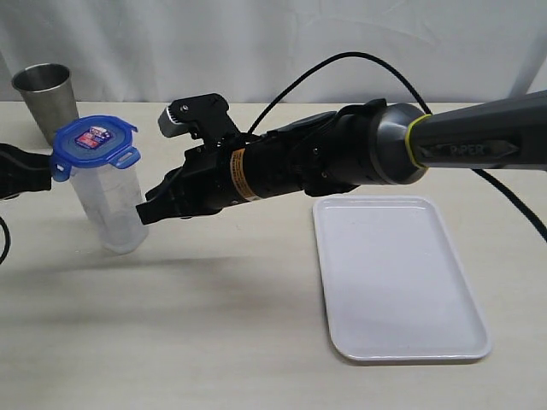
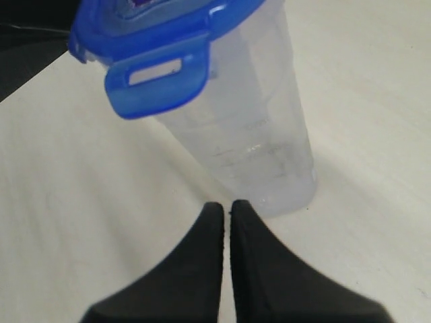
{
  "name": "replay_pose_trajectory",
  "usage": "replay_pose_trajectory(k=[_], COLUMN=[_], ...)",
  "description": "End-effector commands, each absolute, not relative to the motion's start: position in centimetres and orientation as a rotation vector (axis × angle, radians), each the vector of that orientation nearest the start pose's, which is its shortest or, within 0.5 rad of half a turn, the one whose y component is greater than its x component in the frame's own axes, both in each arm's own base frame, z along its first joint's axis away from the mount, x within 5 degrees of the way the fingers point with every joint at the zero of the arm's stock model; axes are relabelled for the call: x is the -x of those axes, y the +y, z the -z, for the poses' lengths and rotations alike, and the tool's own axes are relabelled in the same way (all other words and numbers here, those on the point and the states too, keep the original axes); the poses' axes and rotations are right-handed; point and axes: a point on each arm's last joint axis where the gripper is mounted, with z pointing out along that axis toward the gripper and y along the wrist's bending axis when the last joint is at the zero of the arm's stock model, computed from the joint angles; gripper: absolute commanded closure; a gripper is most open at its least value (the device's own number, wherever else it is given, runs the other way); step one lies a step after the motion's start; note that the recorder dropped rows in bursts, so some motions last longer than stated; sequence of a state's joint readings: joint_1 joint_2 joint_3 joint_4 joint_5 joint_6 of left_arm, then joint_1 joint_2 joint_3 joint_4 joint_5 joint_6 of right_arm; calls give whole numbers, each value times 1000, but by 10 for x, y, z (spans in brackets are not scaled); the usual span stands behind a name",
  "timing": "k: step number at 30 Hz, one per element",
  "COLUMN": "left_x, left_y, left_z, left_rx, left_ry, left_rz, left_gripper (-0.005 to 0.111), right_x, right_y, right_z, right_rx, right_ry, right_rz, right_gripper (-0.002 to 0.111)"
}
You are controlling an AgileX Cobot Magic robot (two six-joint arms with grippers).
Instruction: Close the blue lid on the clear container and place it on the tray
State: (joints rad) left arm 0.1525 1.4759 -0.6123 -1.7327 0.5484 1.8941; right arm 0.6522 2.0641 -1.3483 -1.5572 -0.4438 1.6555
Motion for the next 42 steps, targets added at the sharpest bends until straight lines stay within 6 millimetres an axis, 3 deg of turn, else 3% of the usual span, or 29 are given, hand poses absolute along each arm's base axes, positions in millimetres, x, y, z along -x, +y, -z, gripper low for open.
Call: replay_pose_trajectory(k=[1,17,20,42], left_x=[-268,-261,-259,-253], left_y=[-6,-6,-9,-11], left_z=[-194,-204,-207,-201], left_rx=[-244,-235,-226,-231], left_ry=[2174,2147,2136,2167], left_rz=[451,417,480,508], left_gripper=[107,107,107,107], right_x=[-333,-333,-333,-333], right_y=[304,304,304,304], right_z=[-176,-176,-176,-176], right_rx=[874,874,874,869], right_ry=[2099,2099,2099,2103], right_rz=[-886,-886,-886,-893], right_gripper=[104,104,104,104])
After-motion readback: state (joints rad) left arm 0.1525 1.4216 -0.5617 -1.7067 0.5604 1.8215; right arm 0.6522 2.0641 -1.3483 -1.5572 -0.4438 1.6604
